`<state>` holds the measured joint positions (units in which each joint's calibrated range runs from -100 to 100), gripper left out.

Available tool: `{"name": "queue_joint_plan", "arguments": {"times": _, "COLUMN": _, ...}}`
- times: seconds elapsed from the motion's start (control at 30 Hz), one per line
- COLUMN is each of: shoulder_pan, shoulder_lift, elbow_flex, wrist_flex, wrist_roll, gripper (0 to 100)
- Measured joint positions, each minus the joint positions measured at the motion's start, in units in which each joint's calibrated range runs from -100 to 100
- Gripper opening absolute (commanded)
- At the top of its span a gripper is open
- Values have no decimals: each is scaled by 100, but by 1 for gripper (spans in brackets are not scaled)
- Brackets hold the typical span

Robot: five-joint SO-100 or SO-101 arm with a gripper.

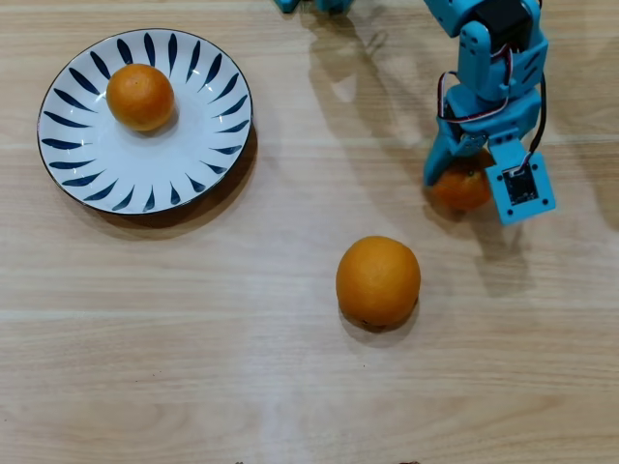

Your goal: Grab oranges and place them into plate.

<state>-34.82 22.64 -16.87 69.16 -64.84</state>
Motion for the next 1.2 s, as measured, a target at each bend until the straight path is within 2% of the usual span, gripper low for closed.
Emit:
{"name": "queue_joint_plan", "arguments": {"times": 0.3, "shoulder_pan": 988, "shoulder_lift": -1117, "elbow_flex": 44, "wrist_flex": 1034, "wrist_roll": 835, "gripper": 30}}
{"name": "queue_joint_plan", "arguments": {"times": 0.5, "shoulder_pan": 2246, "shoulder_lift": -2370, "elbow_flex": 1213, "wrist_flex": 1137, "wrist_roll": 1560, "gripper": 30}}
{"name": "queue_joint_plan", "arguments": {"times": 0.73, "shoulder_pan": 4103, "shoulder_lift": -3986, "elbow_flex": 3223, "wrist_flex": 465, "wrist_roll": 2520, "gripper": 30}}
{"name": "queue_joint_plan", "arguments": {"times": 0.93, "shoulder_pan": 4973, "shoulder_lift": -4731, "elbow_flex": 4666, "wrist_flex": -17, "wrist_roll": 2760, "gripper": 30}}
{"name": "queue_joint_plan", "arguments": {"times": 1.0, "shoulder_pan": 5074, "shoulder_lift": -4858, "elbow_flex": 4914, "wrist_flex": -121, "wrist_roll": 2786, "gripper": 35}}
{"name": "queue_joint_plan", "arguments": {"times": 1.13, "shoulder_pan": 5049, "shoulder_lift": -5044, "elbow_flex": 5011, "wrist_flex": -198, "wrist_roll": 2879, "gripper": 54}}
{"name": "queue_joint_plan", "arguments": {"times": 1.2, "shoulder_pan": 5049, "shoulder_lift": -5129, "elbow_flex": 5011, "wrist_flex": -267, "wrist_roll": 2973, "gripper": 59}}
